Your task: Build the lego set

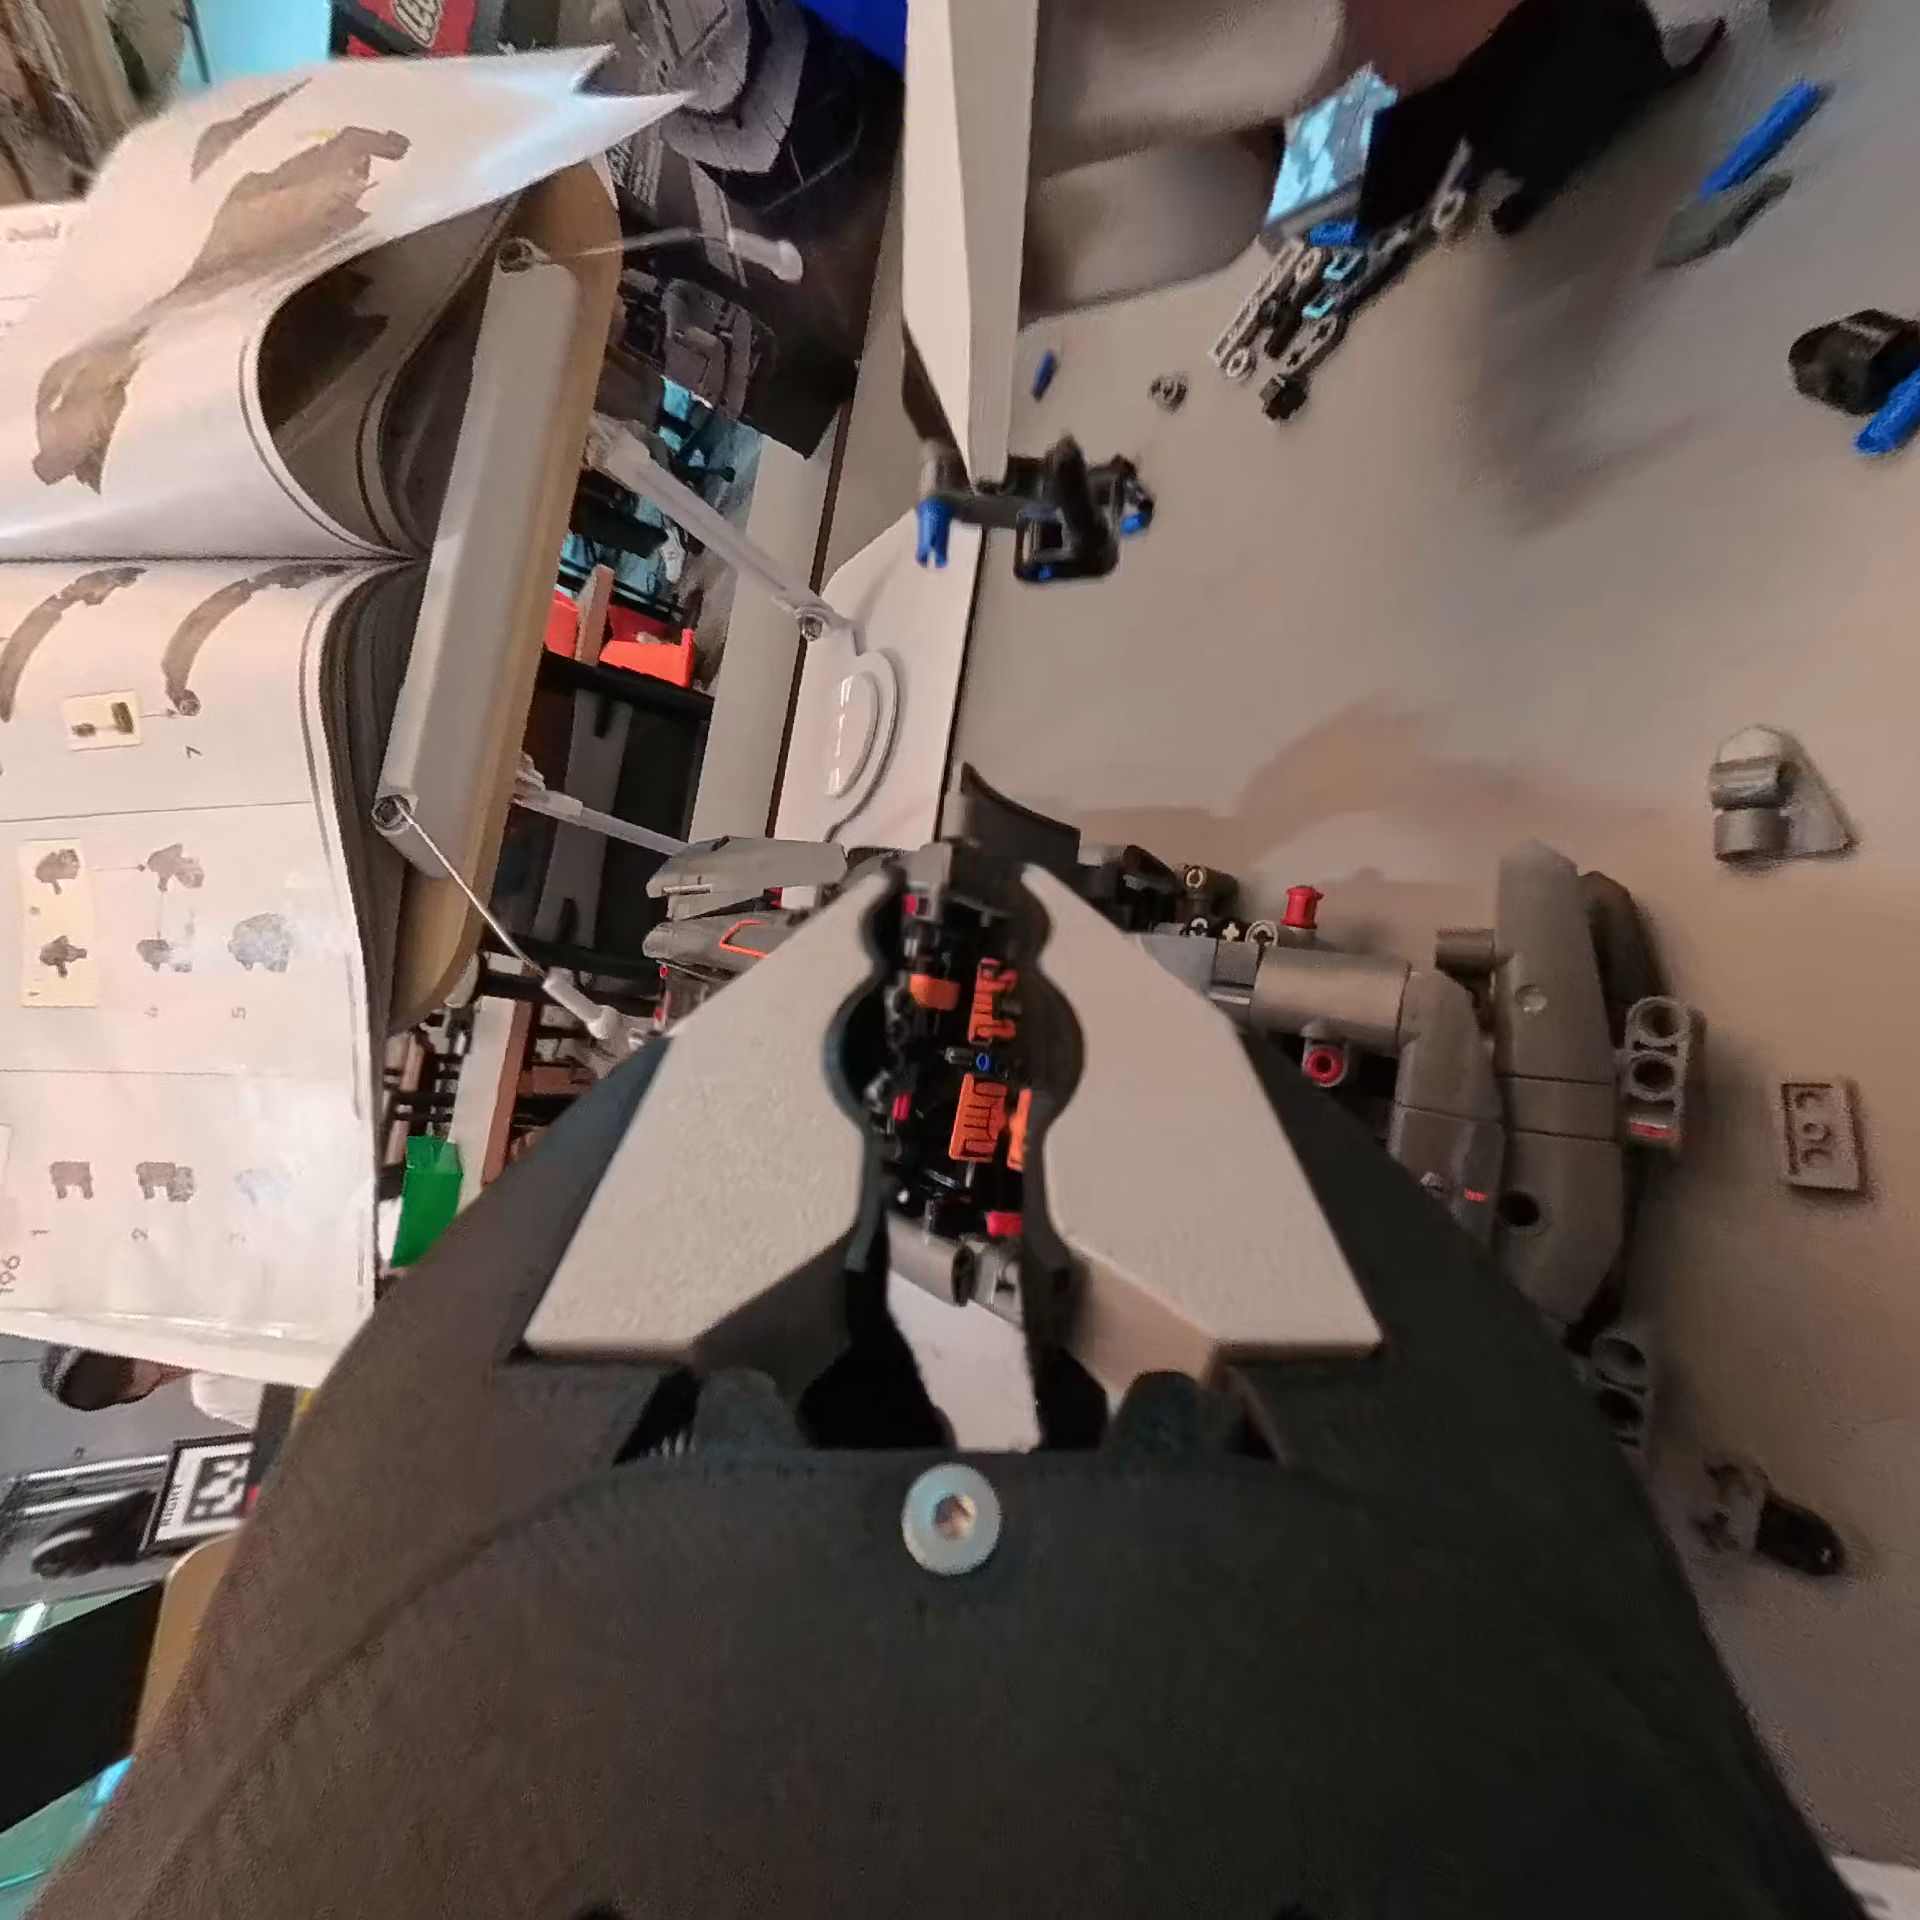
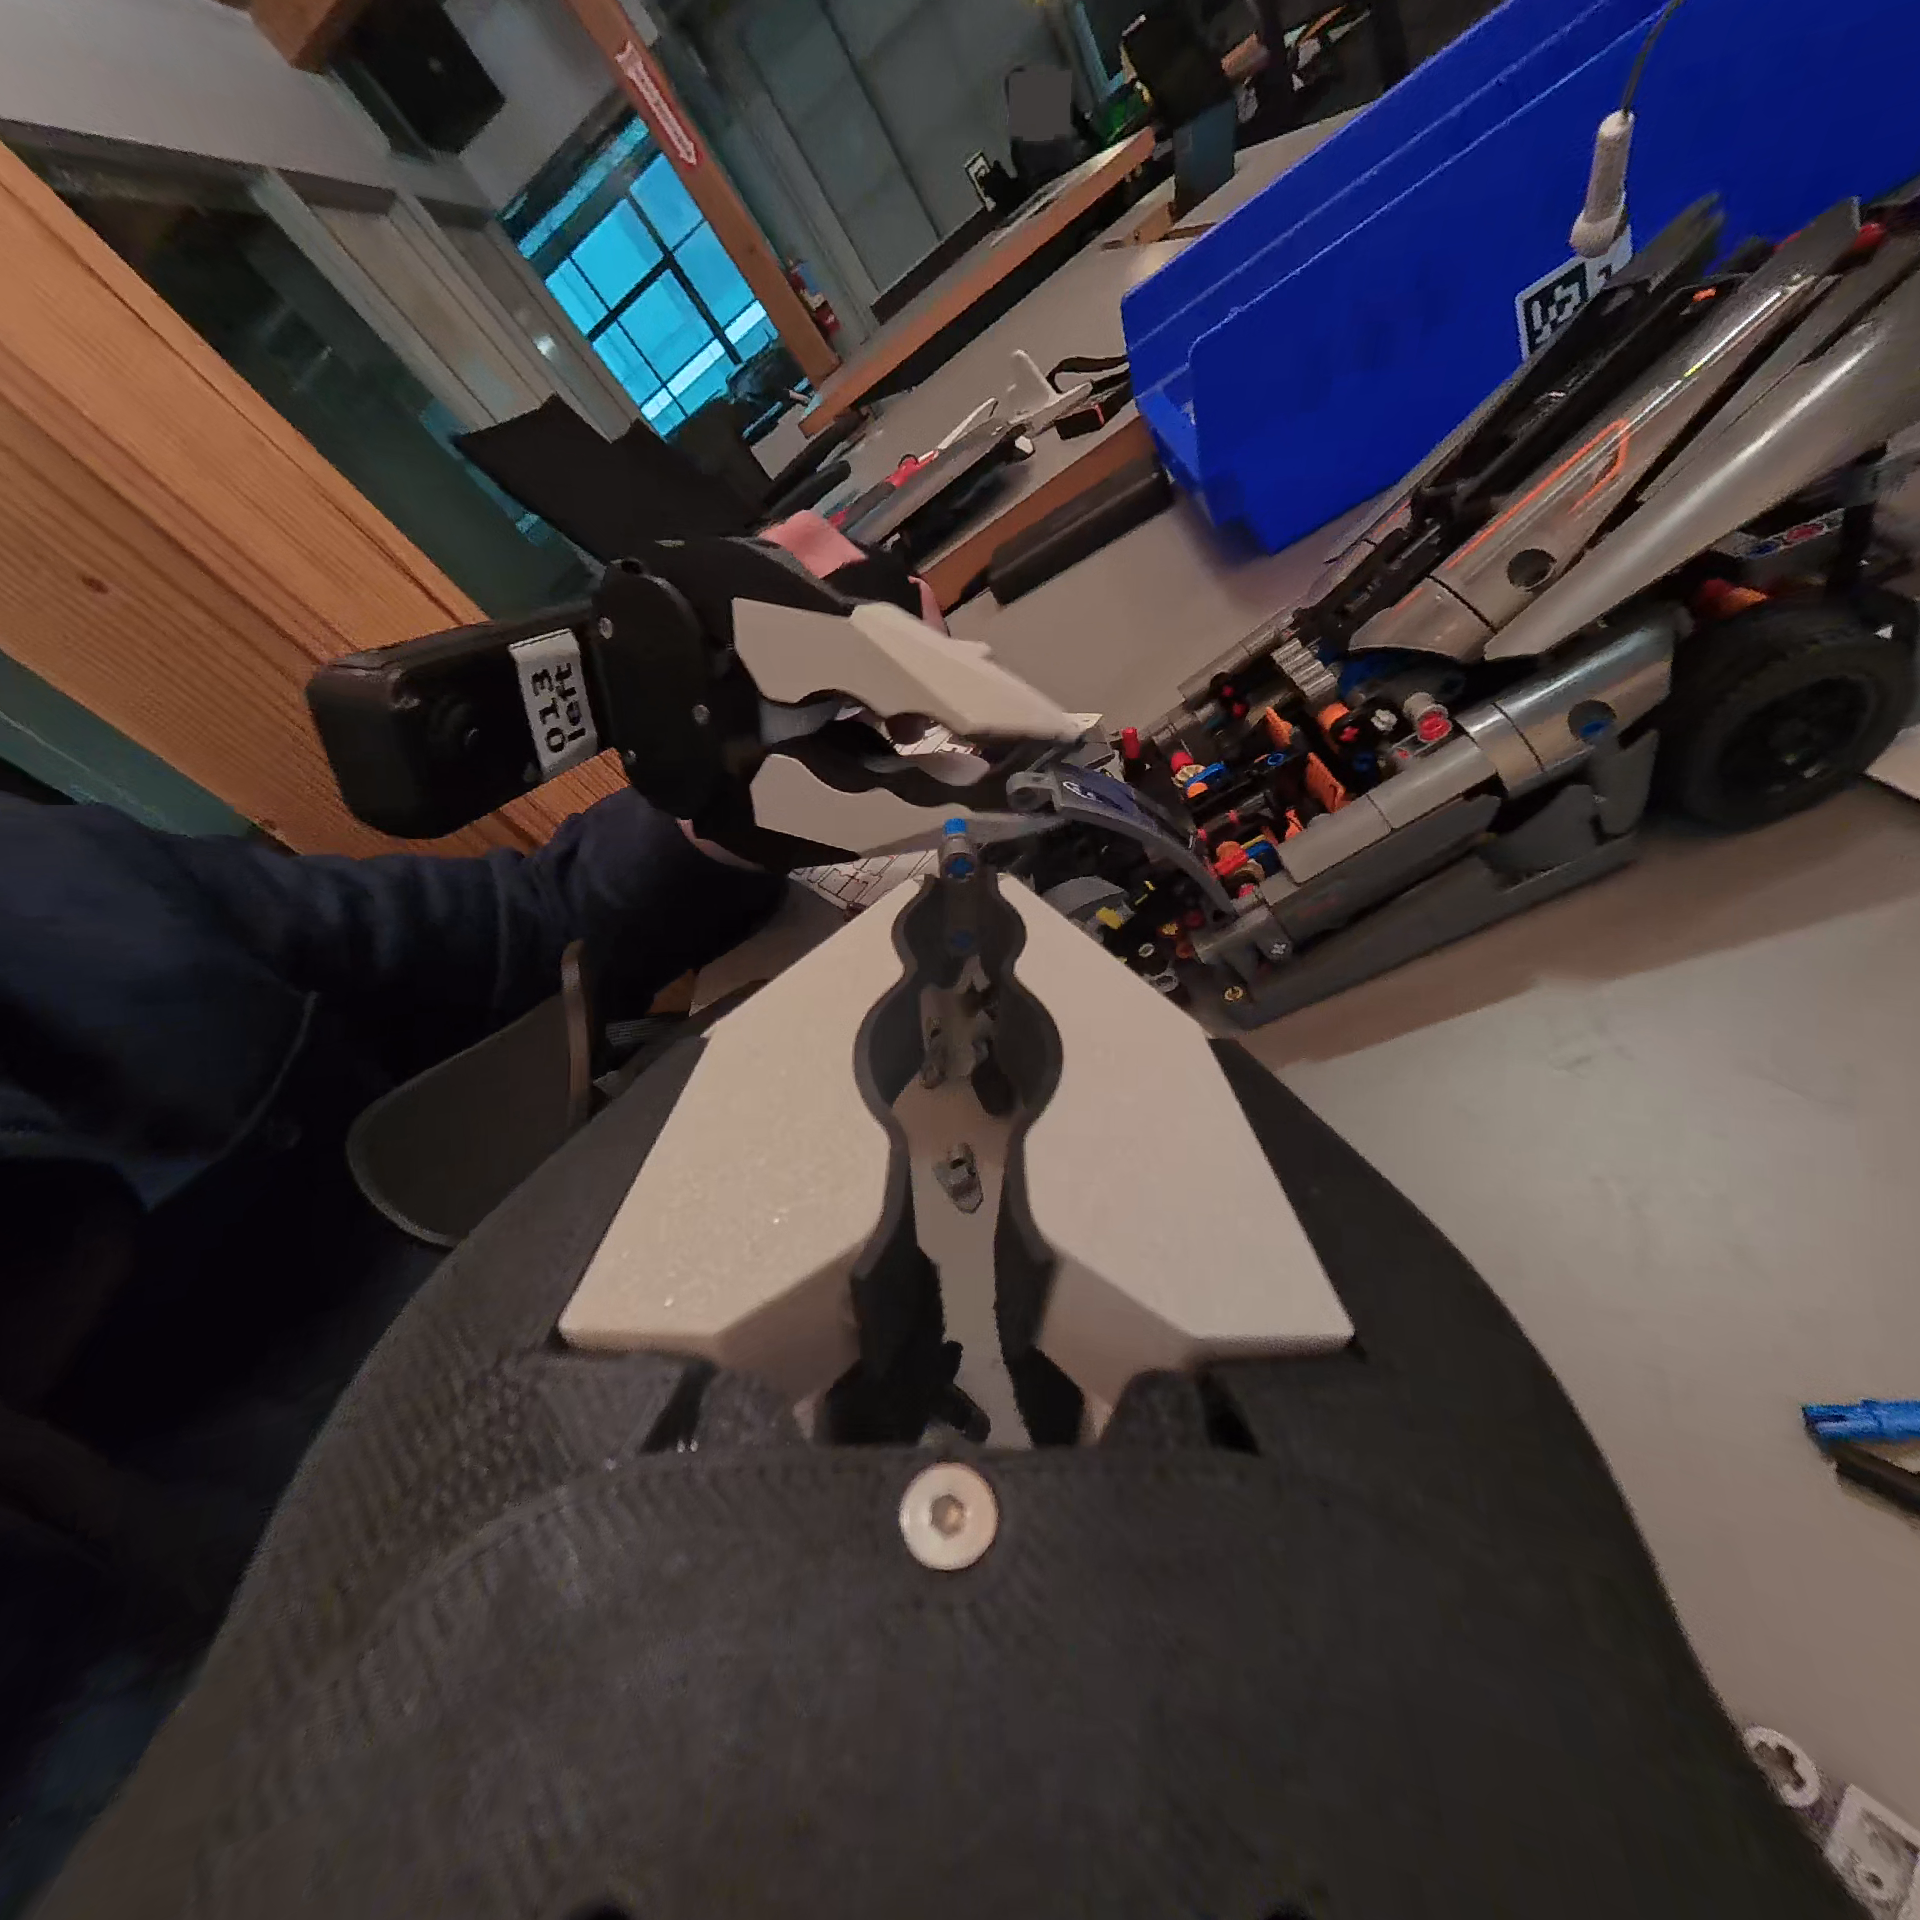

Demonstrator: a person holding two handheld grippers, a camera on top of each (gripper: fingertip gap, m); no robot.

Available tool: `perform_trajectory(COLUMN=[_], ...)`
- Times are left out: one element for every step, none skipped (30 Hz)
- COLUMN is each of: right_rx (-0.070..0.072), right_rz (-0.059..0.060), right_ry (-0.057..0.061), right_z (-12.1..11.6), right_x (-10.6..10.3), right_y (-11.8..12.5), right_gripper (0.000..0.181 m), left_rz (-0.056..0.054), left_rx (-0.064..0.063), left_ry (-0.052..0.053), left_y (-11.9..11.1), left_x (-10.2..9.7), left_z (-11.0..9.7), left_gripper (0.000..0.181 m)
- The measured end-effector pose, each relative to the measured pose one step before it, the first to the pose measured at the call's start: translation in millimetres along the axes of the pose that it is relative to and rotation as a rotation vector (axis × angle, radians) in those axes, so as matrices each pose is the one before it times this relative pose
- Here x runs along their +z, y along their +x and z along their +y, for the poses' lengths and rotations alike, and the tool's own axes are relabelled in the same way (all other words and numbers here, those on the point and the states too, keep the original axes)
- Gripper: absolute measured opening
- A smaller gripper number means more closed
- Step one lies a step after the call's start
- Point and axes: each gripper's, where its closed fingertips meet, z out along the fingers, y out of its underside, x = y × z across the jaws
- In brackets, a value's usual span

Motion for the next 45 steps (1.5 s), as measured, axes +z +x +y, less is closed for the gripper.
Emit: perform_trajectory(right_rx=[-0.0013,-0.0097,-0.0184,-0.0202,-0.0139,-0.0119,-0.0156,-0.0173,-0.0158,-0.0157,-0.0158,-0.0115,-0.0025,0.0032,0.0055,0.0078,0.0082,0.0044,-0.0019,-0.0057,-0.0053,-0.0050,-0.0073,-0.0055,-0.0015,-0.0028,-0.0051,-0.0040,-0.0008,0.0018,0.0019,-0.0002,-0.0014,-0.0014,-0.0019,-0.0029,-0.0026,-0.0014,-0.0008,-0.0008,-0.0001,0.0001,-0.0005,-0.0008,-0.0005], right_rz=[-0.0177,-0.0123,0.0095,0.0173,0.0099,0.0074,0.0096,0.0067,0.0006,0.0003,0.0007,0.0017,0.0029,0.0031,0.0025,-0.0012,-0.0049,-0.0046,-0.0034,-0.0031,-0.0020,0.0031,0.0063,0.0020,-0.0034,-0.0027,-0.0004,0.0003,0.0008,-0.0009,-0.0023,-0.0006,0.0000,-0.0013,-0.0010,0.0024,0.0044,0.0029,0.0033,0.0041,0.0017,-0.0008,0.0002,0.0012,0.0007], right_ry=[0.0105,0.0036,-0.0061,-0.0012,0.0070,0.0128,0.0158,0.0133,0.0086,0.0083,0.0076,0.0058,0.0050,0.0078,0.0115,0.0104,0.0077,0.0063,0.0047,0.0031,-0.0001,-0.0049,-0.0036,0.0010,0.0028,0.0036,0.0011,-0.0022,0.0004,0.0042,0.0025,0.0003,-0.0002,-0.0013,-0.0035,-0.0050,-0.0054,-0.0058,-0.0056,-0.0038,-0.0024,-0.0018,-0.0012,-0.0013,-0.0025], right_z=[-2.33,-2.22,-1.29,-2.07,-2.95,-3.75,-4.18,-4.04,-3.53,-2.95,-2.34,-1.57,-1.04,-1.15,-1.33,-0.90,-0.61,-0.59,-0.44,-0.51,-0.48,0.12,0.23,-0.23,-0.56,-0.72,-0.34,0.24,0.03,-0.58,-0.21,-0.01,0.11,0.08,0.58,1.01,1.22,1.33,1.40,0.96,0.67,0.40,0.26,0.36,0.66], right_x=[-2.03,-2.55,-2.89,-3.53,-4.11,-4.27,-3.98,-3.16,-2.46,-1.93,-1.62,-1.66,-1.66,-1.85,-1.82,-1.57,-1.08,-0.77,-0.38,-0.15,0.02,0.29,0.05,0.00,-0.03,-0.19,-0.17,-0.18,-0.17,-0.29,-0.21,-0.09,0.07,0.19,0.44,0.52,0.60,0.61,0.53,0.45,0.25,0.09,0.12,0.22,0.43], right_y=[-2.85,-3.18,-1.06,0.07,-0.20,0.01,0.23,-0.20,-1.17,-1.15,-0.92,-0.37,0.69,1.47,1.96,1.51,0.77,0.17,-0.29,-0.81,-1.01,-0.18,0.26,-0.14,-0.75,-0.67,-0.30,-0.03,0.22,0.01,-0.24,-0.15,-0.10,-0.37,-0.24,0.27,0.68,0.73,0.79,0.84,0.45,0.03,0.08,0.26,0.09], right_gripper=[0.004,0.004,0.004,0.004,0.004,0.004,0.004,0.004,0.004,0.004,0.004,0.004,0.004,0.005,0.005,0.004,0.005,0.005,0.004,0.004,0.004,0.004,0.004,0.004,0.005,0.005,0.005,0.005,0.005,0.004,0.005,0.005,0.005,0.005,0.005,0.005,0.005,0.004,0.004,0.004,0.004,0.004,0.004,0.004,0.004], left_rz=[0.0086,-0.0074,-0.0056,-0.0086,-0.0087,-0.0051,-0.0141,-0.0029,-0.0147,-0.0218,-0.0237,-0.0178,-0.0233,-0.0414,-0.0325,-0.0165,-0.0236,-0.0141,0.0003,0.0037,0.0234,0.0192,0.0139,0.0290,0.0177,0.0129,0.0127,0.0062,-0.0022,0.0209,0.0157,0.0117,0.0300,0.0250,0.0338,0.0326,0.0052,0.0017,0.0054,0.0033,0.0026,0.0026,-0.0060,-0.0041,-0.0021], left_rx=[-0.0095,-0.0091,-0.0117,-0.0125,-0.0034,0.0069,-0.0035,-0.0207,-0.0155,-0.0072,-0.0076,0.0156,-0.0002,-0.0093,-0.0372,-0.0544,-0.0506,-0.0426,-0.0391,-0.0343,-0.0274,-0.0235,-0.0316,-0.0312,-0.0207,-0.0233,-0.0251,-0.0219,-0.0265,-0.0325,-0.0254,-0.0121,-0.0055,-0.0127,-0.0232,-0.0200,-0.0043,0.0055,0.0052,0.0025,-0.0046,-0.0107,-0.0050,0.0014,-0.0032], left_ry=[-0.0085,0.0089,0.0170,-0.0030,-0.0015,0.0253,0.0370,0.0188,0.0114,0.0139,0.0136,0.0232,0.0244,0.0040,0.0027,0.0096,0.0173,0.0245,0.0228,0.0115,0.0156,0.0206,0.0116,0.0073,0.0114,0.0184,0.0099,0.0111,0.0339,0.0150,0.0062,-0.0006,-0.0139,0.0042,0.0084,-0.0035,-0.0052,-0.0107,-0.0106,-0.0019,-0.0200,-0.0205,-0.0041,0.0039,-0.0069], left_y=[0.02,-2.93,-3.43,-4.02,-3.49,-2.93,-4.77,-3.64,-5.12,-5.62,-6.06,-6.00,-7.11,-11.63,-11.96,-10.66,-11.40,-9.06,-5.93,-4.21,-0.19,0.26,-0.23,2.38,1.65,1.38,1.44,0.68,0.06,3.25,2.44,2.33,4.75,3.87,4.57,4.52,1.25,0.95,1.27,0.30,-0.39,-0.49,-1.24,-0.60,-0.57], left_x=[-0.26,-2.86,-3.67,-3.09,-2.68,-2.92,-3.38,-2.49,-1.92,-1.90,-1.77,-2.38,-3.05,-3.15,-2.56,-2.20,-2.26,-2.54,-1.00,0.51,1.39,1.62,2.36,3.04,3.06,3.03,3.67,3.69,2.83,2.13,2.15,1.95,1.67,1.44,1.26,2.13,2.65,3.02,2.39,1.62,1.64,1.27,0.03,-0.01,0.23], left_z=[3.51,0.07,-2.73,0.02,0.28,-3.40,-5.31,-3.37,-2.74,-3.71,-4.45,-6.90,-7.04,-3.87,-3.35,-4.70,-5.38,-6.05,-5.74,-3.75,-4.05,-4.09,-2.33,-1.88,-2.26,-2.82,-1.07,-0.68,-3.02,0.04,1.81,3.25,5.17,2.41,1.81,3.27,3.84,4.79,4.74,3.35,5.10,4.46,1.43,0.20,1.59], left_gripper=[0.024,0.027,0.035,0.043,0.049,0.052,0.056,0.058,0.060,0.060,0.059,0.056,0.046,0.037,0.027,0.028,0.024,0.008,0.000,0.000,0.000,0.000,0.000,0.000,0.000,0.000,0.000,0.000,0.000,0.000,0.000,0.000,0.001,0.000,0.000,0.000,0.000,0.006,0.010,0.011,0.014,0.016,0.013,0.011,0.009])
